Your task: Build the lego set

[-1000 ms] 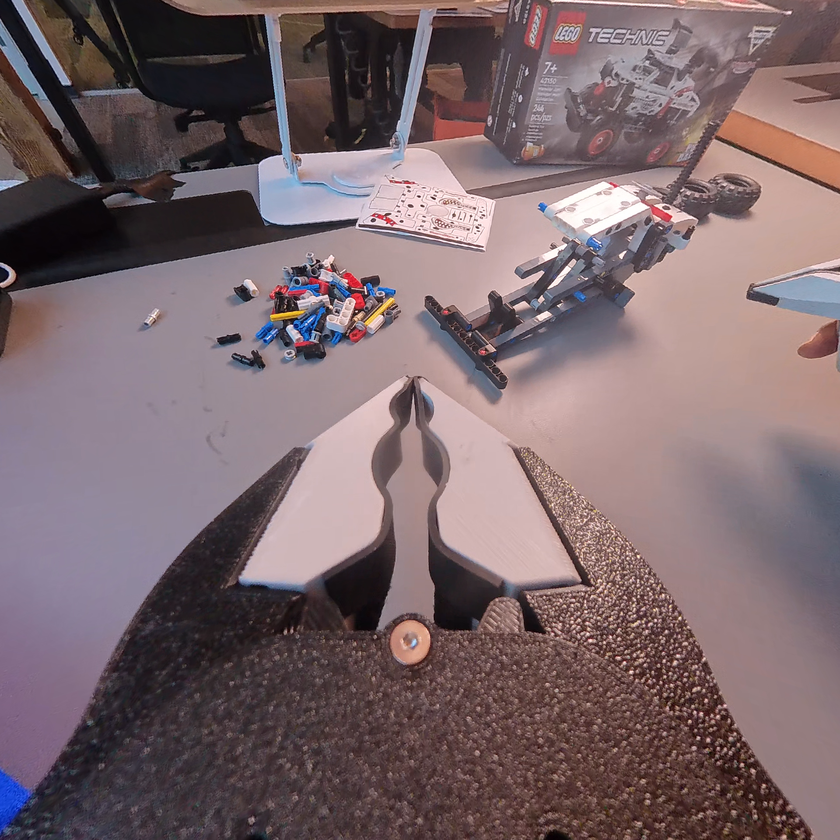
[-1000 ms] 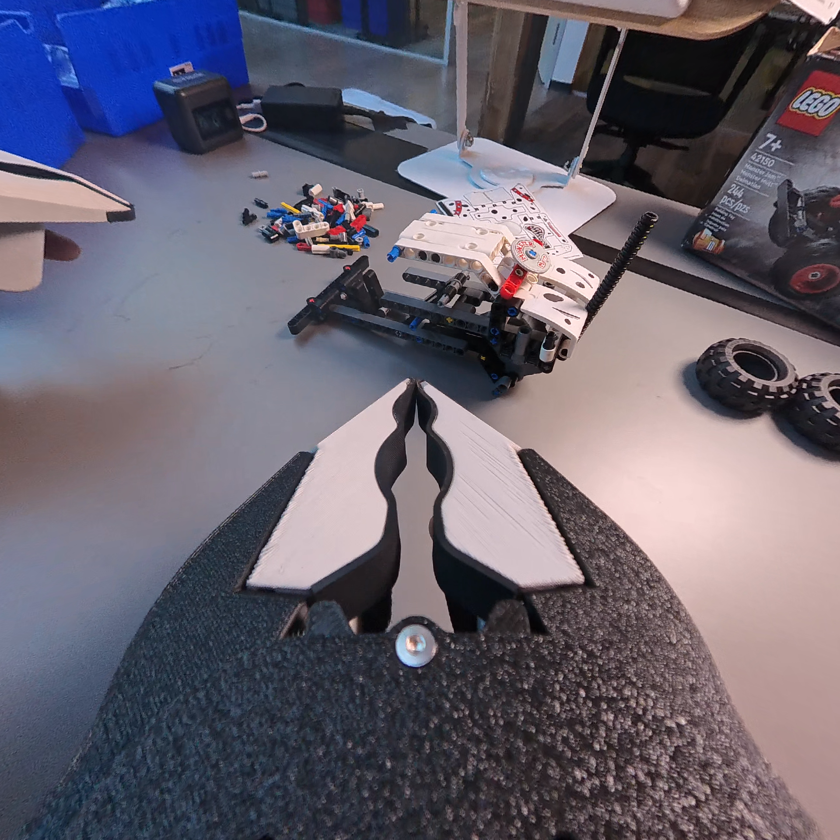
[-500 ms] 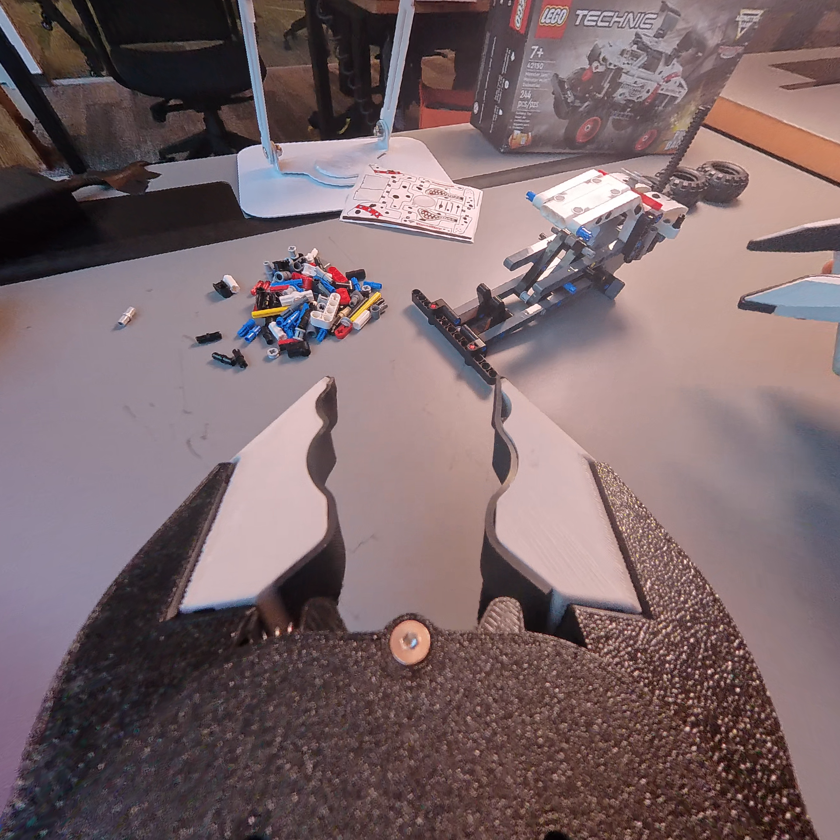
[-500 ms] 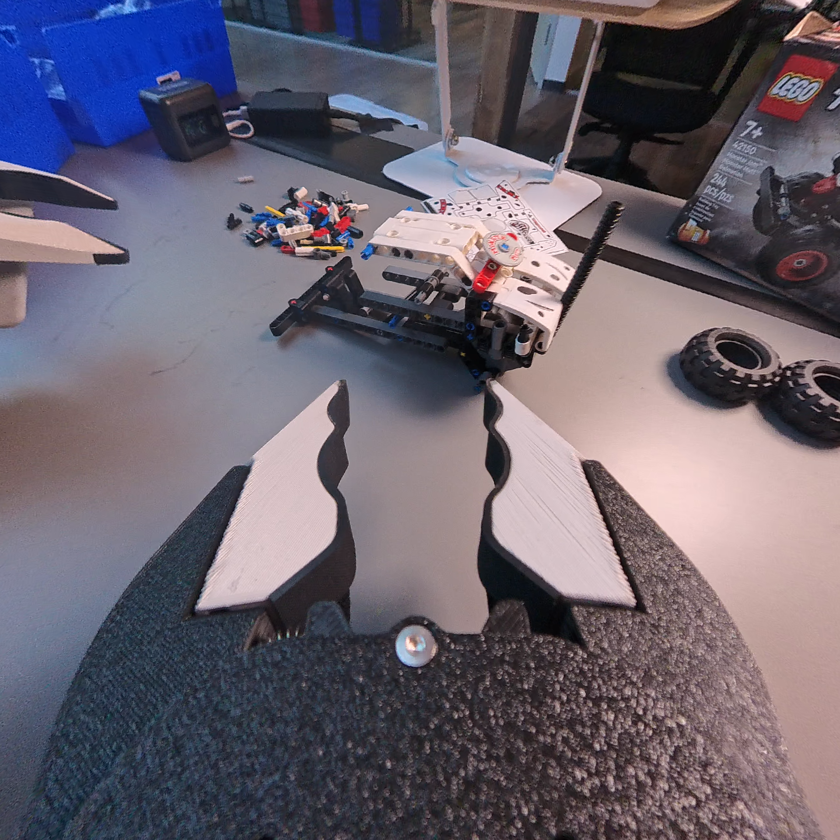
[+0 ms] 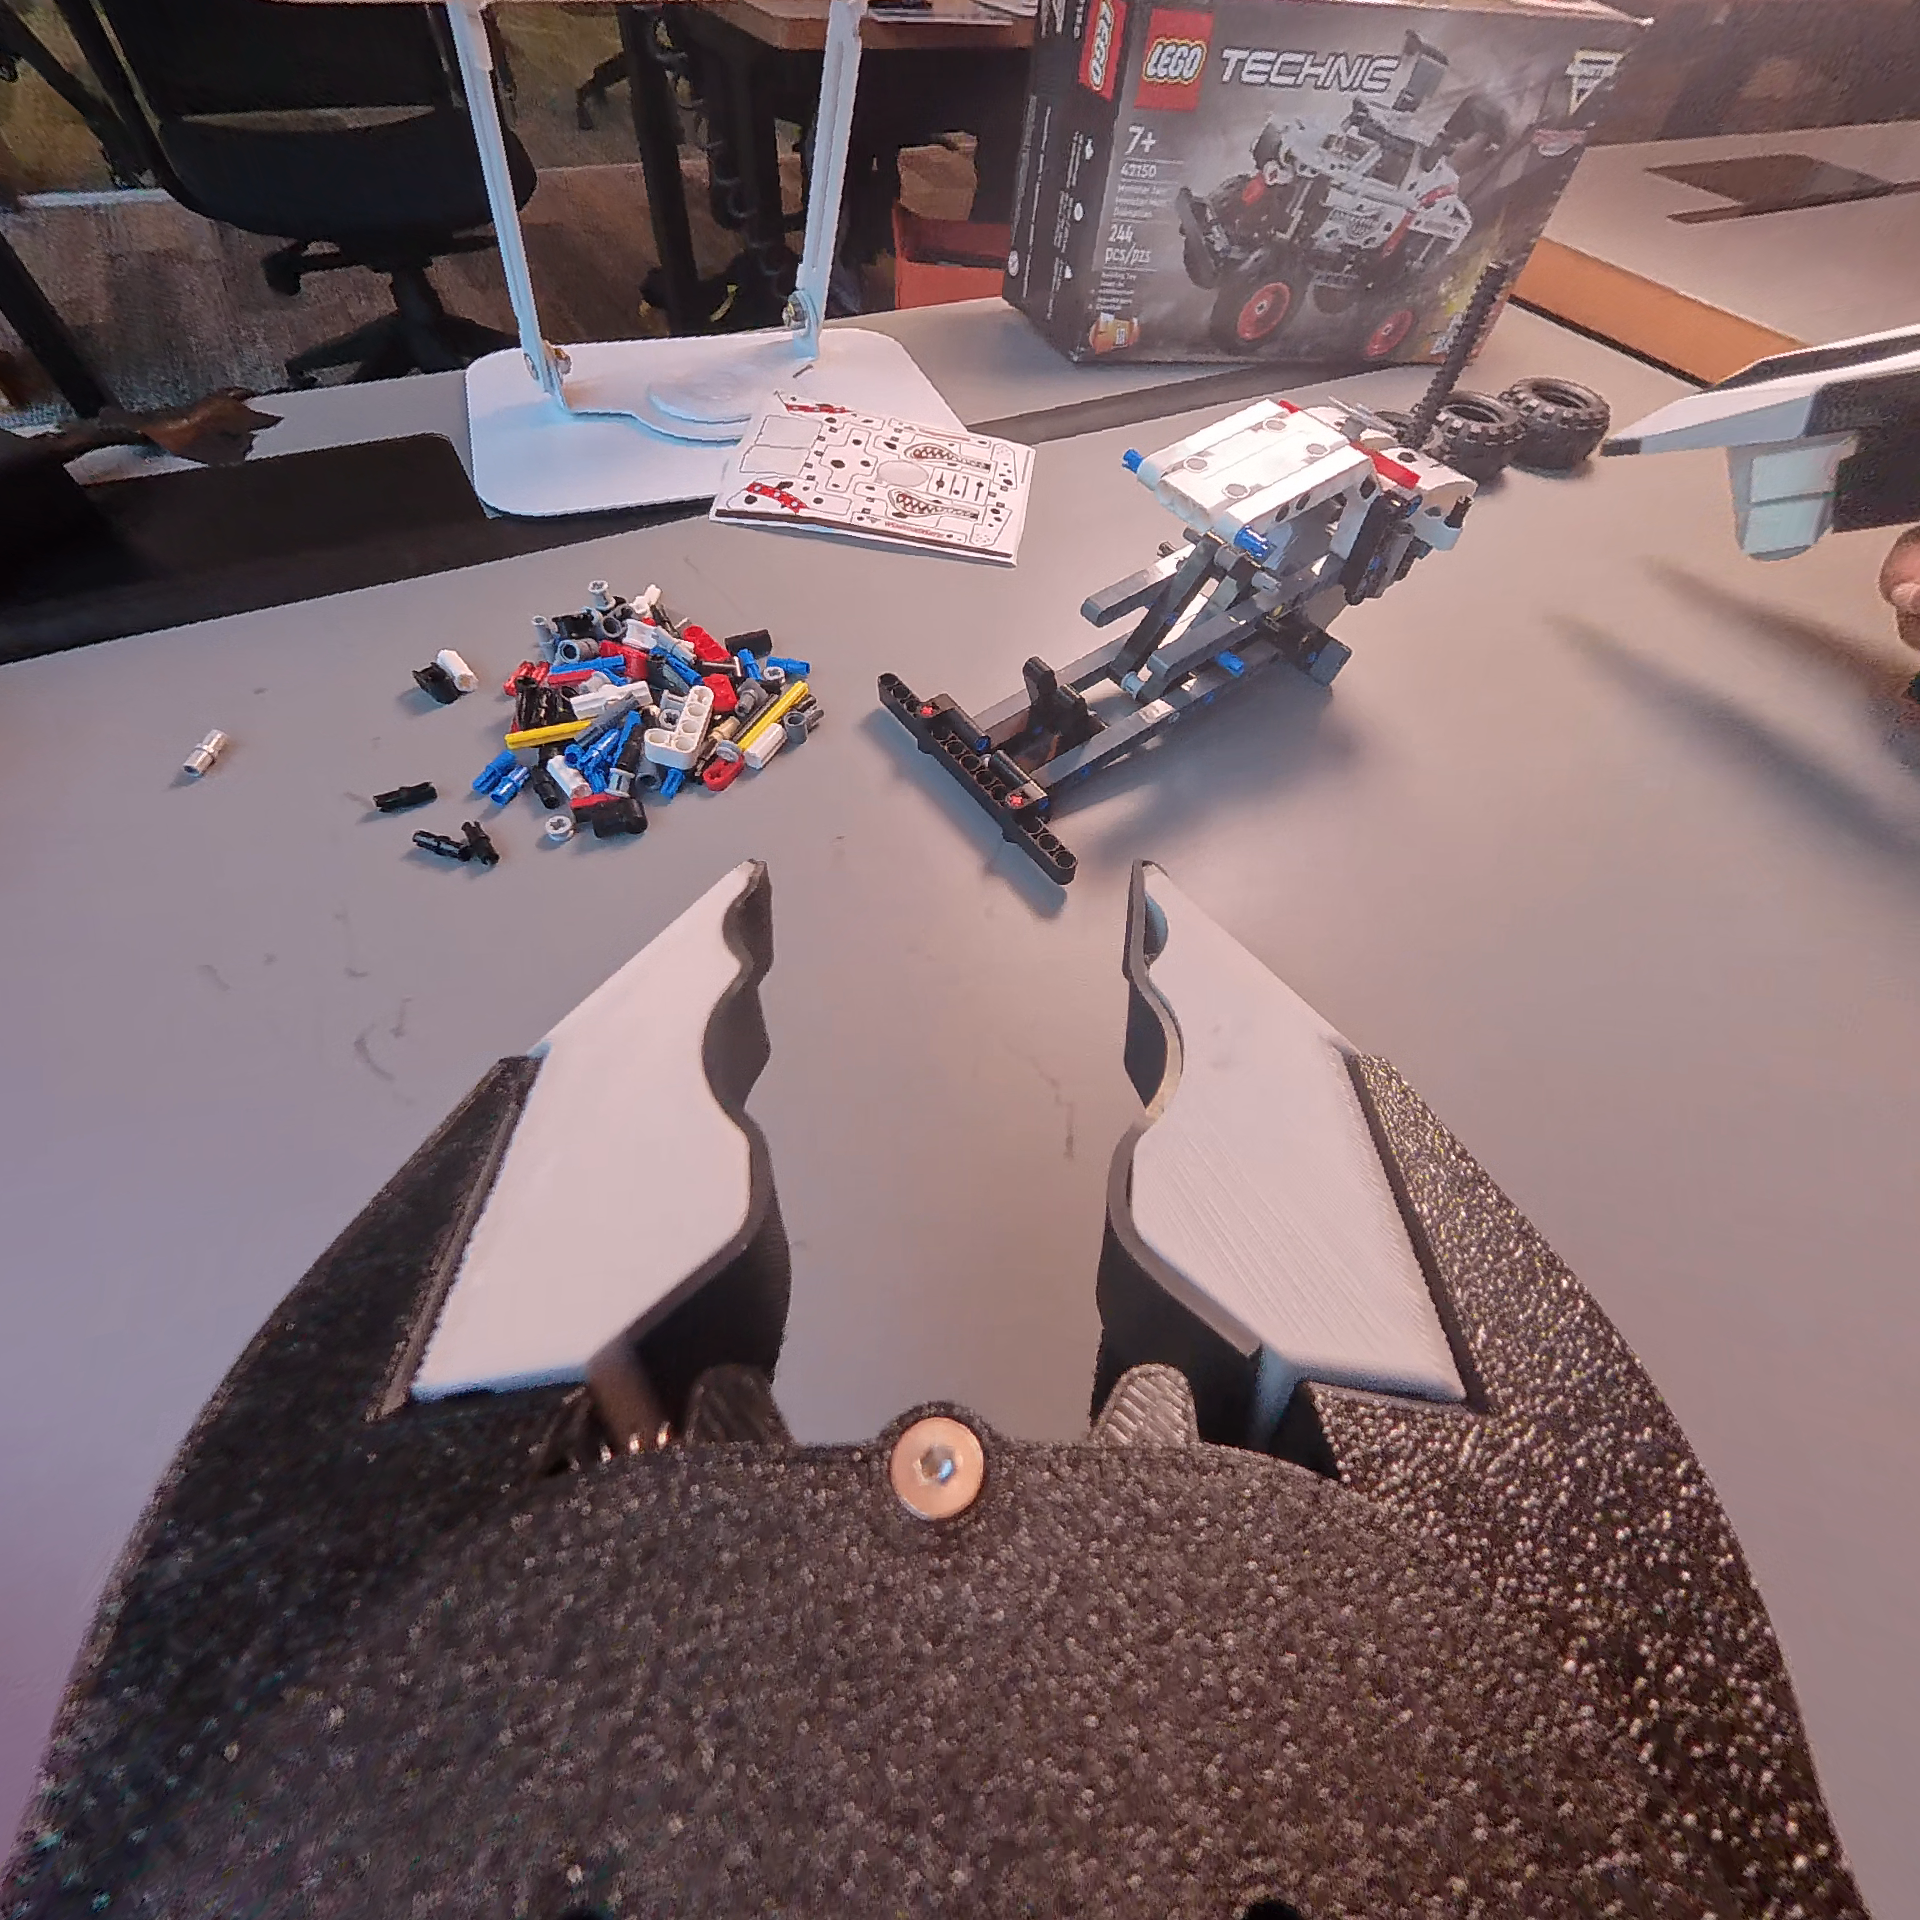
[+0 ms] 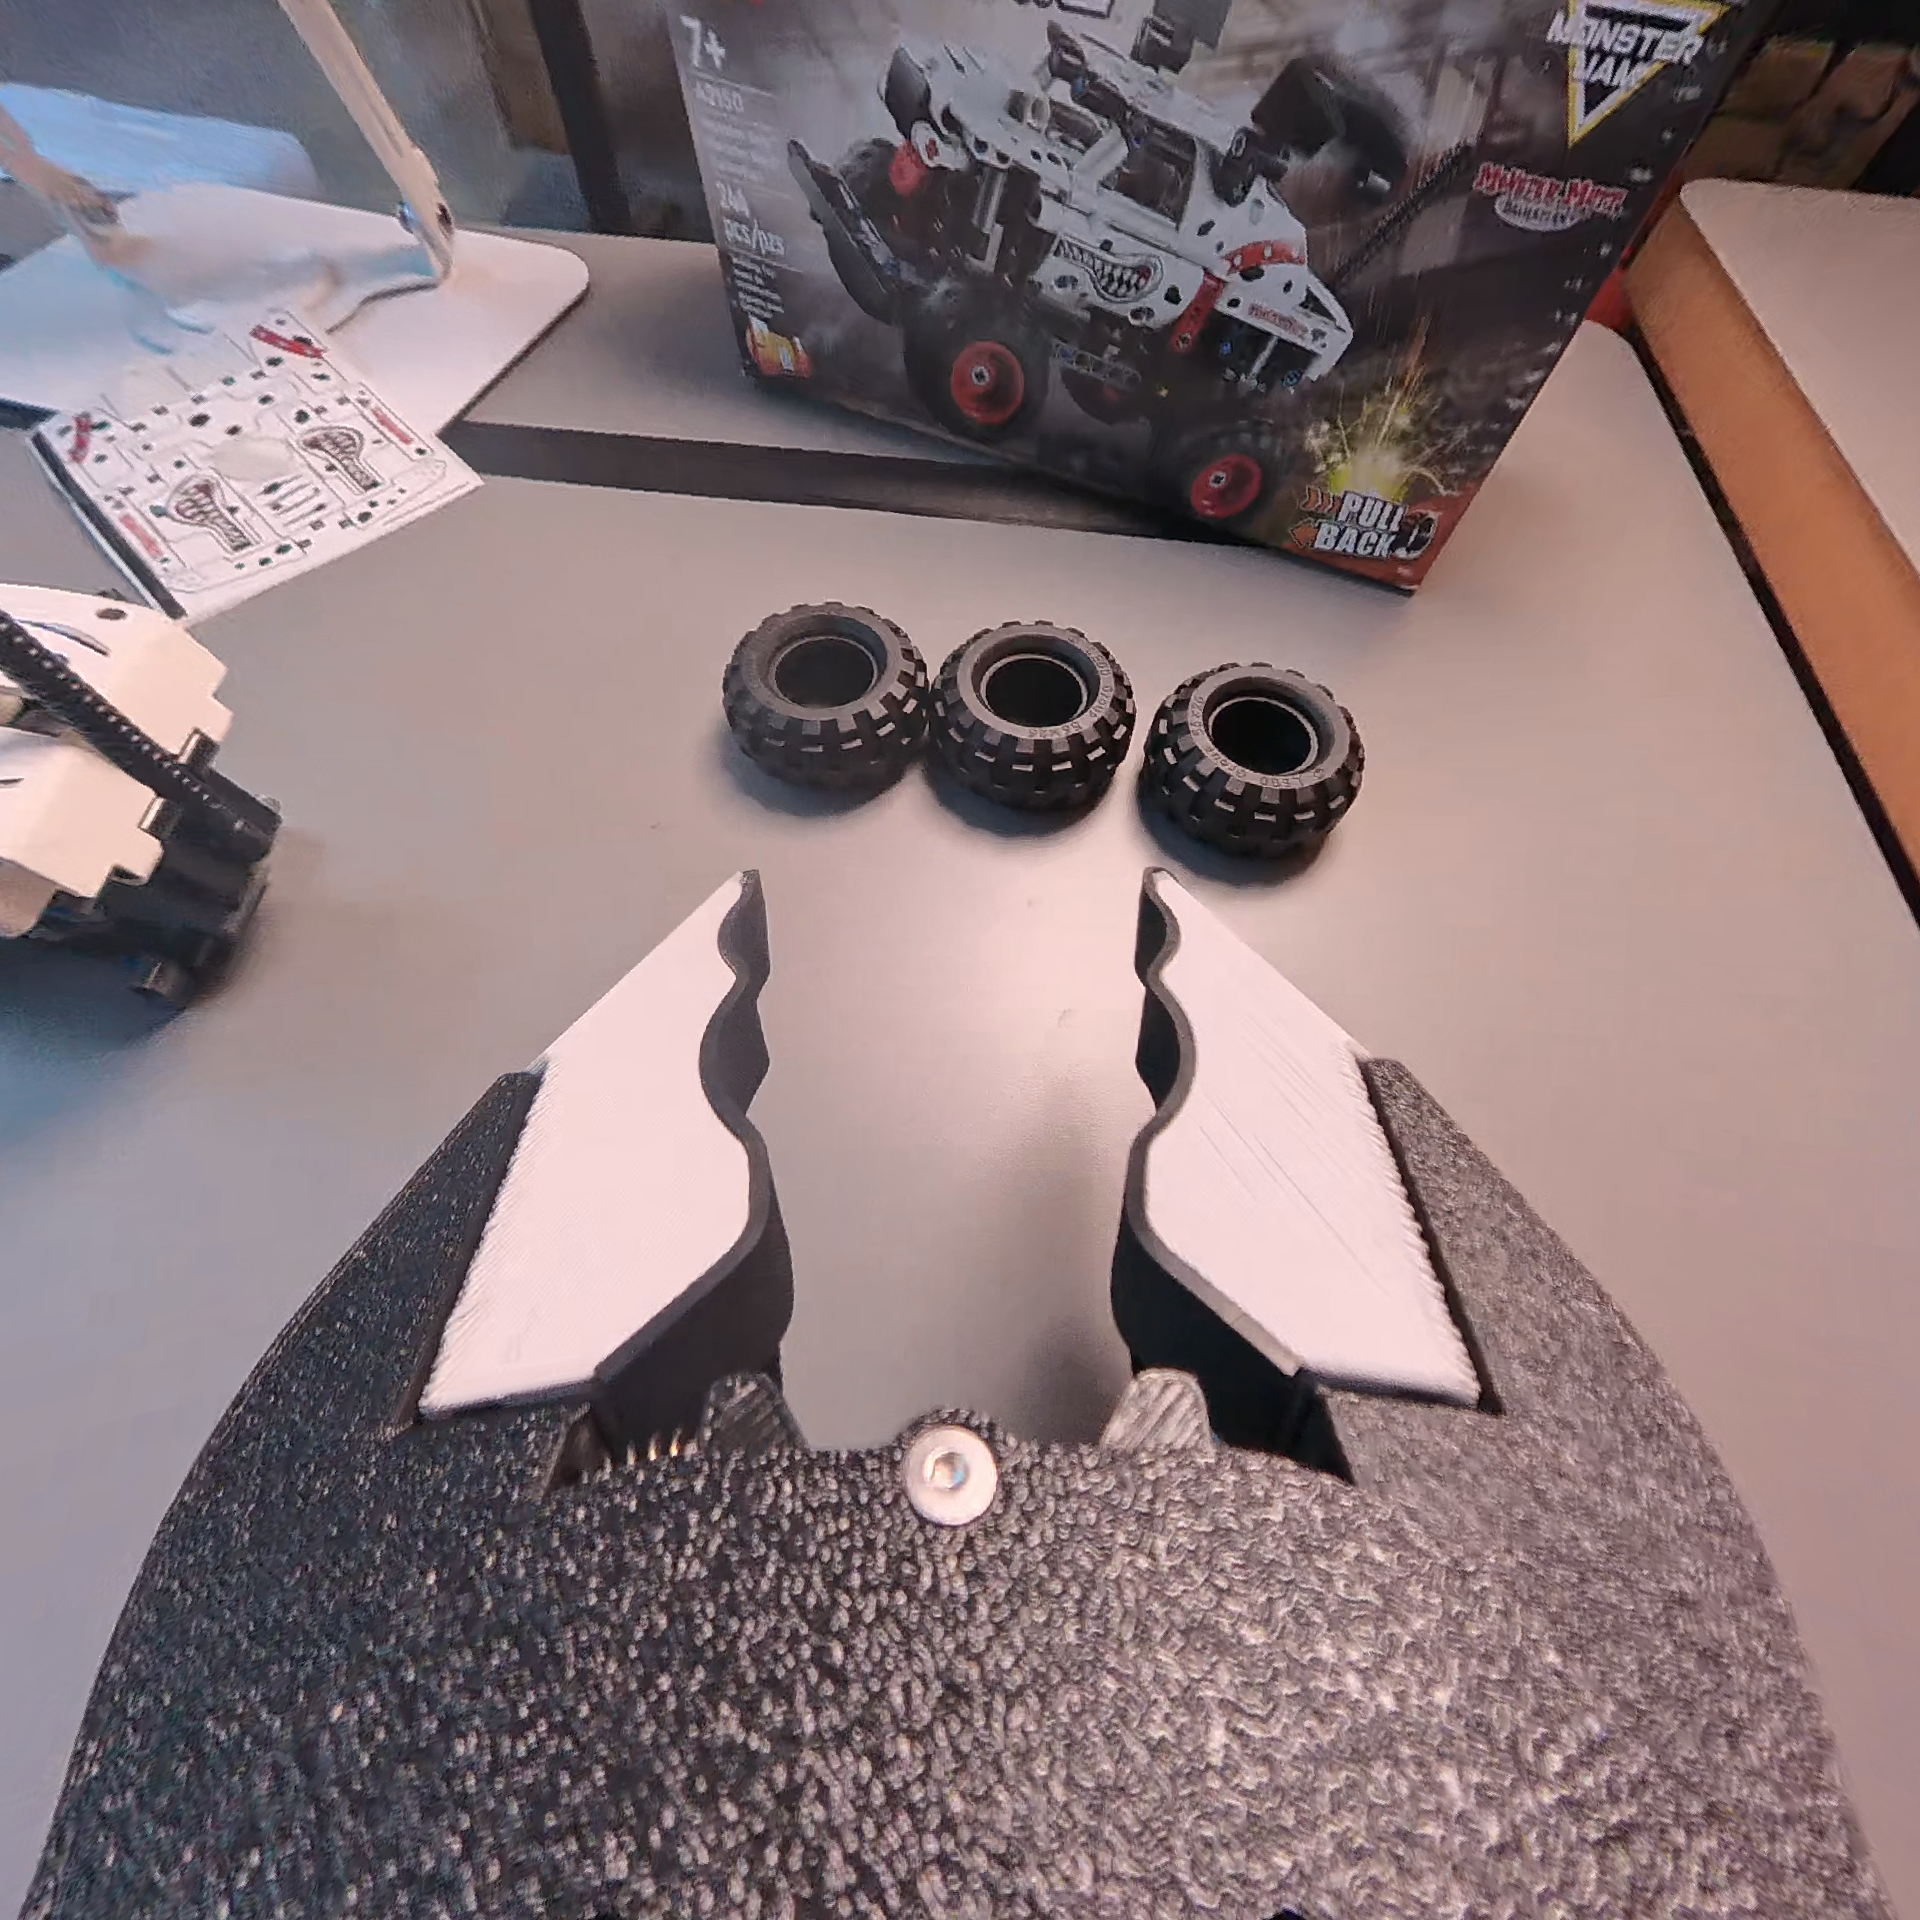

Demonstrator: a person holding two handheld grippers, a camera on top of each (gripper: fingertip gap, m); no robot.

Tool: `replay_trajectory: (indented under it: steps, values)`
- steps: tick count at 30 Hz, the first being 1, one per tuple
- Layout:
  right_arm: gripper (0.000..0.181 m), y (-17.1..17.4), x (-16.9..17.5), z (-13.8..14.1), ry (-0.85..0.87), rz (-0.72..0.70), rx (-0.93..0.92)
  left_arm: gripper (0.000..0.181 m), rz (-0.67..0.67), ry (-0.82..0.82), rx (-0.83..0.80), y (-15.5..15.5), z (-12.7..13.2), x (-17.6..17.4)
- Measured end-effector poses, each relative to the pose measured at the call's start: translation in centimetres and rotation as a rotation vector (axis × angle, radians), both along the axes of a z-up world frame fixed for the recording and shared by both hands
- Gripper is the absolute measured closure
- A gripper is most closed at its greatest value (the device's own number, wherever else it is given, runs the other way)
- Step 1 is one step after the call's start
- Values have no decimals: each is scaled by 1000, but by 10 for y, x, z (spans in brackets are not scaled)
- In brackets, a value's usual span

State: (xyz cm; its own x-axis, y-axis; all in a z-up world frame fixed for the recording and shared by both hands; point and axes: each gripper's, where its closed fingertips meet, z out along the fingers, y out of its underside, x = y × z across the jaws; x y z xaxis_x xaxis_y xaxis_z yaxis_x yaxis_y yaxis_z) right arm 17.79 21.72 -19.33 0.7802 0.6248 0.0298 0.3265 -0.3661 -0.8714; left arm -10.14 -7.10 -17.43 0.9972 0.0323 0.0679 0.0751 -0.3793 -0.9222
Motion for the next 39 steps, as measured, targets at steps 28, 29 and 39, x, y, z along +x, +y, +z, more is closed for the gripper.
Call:
replay_trajectory:
  steps: [28,29,39]
  values:
    - [105,-150,-78,27,162,426,146,97,70,60,47,0,6,-19]
    - [105,-151,-80,28,175,434,149,97,70,67,55,0,8,-19]
    - [118,-152,-77,43,235,422,235,104,52,93,175,-1,32,-11]
